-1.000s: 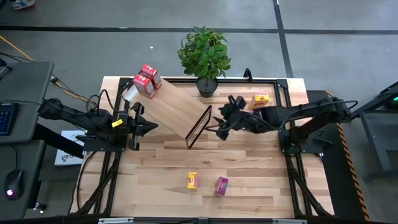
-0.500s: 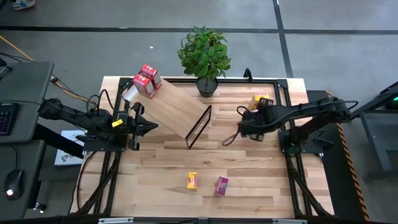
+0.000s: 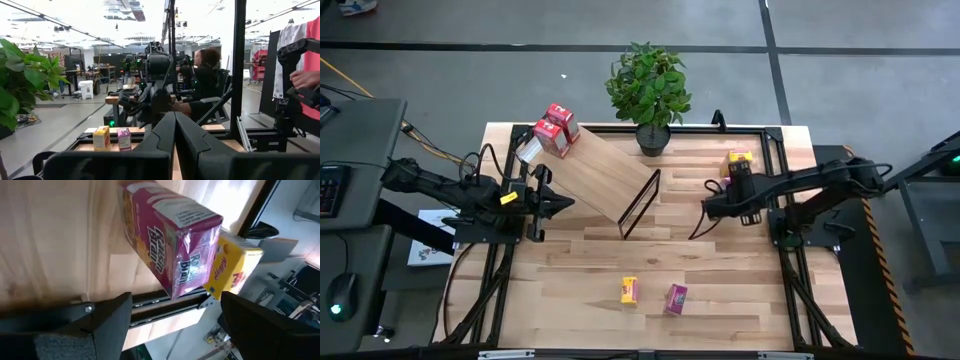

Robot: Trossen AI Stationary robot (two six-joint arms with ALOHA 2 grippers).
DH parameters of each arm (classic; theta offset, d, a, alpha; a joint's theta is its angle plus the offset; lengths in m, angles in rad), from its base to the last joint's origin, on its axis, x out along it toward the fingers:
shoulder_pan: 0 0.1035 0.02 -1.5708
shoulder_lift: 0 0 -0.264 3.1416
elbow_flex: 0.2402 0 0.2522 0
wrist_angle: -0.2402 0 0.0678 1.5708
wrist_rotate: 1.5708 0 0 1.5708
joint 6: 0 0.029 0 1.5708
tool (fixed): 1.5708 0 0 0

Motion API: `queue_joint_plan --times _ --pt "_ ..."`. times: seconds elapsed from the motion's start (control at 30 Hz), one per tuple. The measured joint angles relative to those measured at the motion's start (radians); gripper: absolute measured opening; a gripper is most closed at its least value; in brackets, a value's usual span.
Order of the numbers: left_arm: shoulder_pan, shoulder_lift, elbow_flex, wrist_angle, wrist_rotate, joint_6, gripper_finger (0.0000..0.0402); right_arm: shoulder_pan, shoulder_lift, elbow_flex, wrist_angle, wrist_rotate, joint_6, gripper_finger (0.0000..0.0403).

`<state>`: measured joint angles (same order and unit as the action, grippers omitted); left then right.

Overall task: Stack cereal on shelf
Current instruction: Put the top pink cereal box on the shelf

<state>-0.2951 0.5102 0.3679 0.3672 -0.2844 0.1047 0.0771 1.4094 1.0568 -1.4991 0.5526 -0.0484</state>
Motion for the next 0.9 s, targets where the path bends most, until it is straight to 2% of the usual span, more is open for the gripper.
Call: queue_joint_plan --times 0.33,0.43,0.67,0.9 --pt "0.000 0.000 0.000 -0.001 0.000 0.003 0.0001 -0.158 0.000 -0.026 0.139 -0.015 -0.150 0.0298" --pt "0.000 0.000 0.000 -0.003 0.000 0.004 0.0001 -0.197 0.000 -0.026 0.156 -0.065 -0.200 0.0298" --pt "0.000 0.000 0.000 -0.005 0.000 0.004 0.0001 -0.274 0.000 -0.026 0.180 -0.085 -0.271 0.0298" --pt "0.000 0.000 0.000 -0.009 0.000 0.002 0.0001 -0.314 0.000 -0.026 0.210 -0.166 -0.319 0.0298"
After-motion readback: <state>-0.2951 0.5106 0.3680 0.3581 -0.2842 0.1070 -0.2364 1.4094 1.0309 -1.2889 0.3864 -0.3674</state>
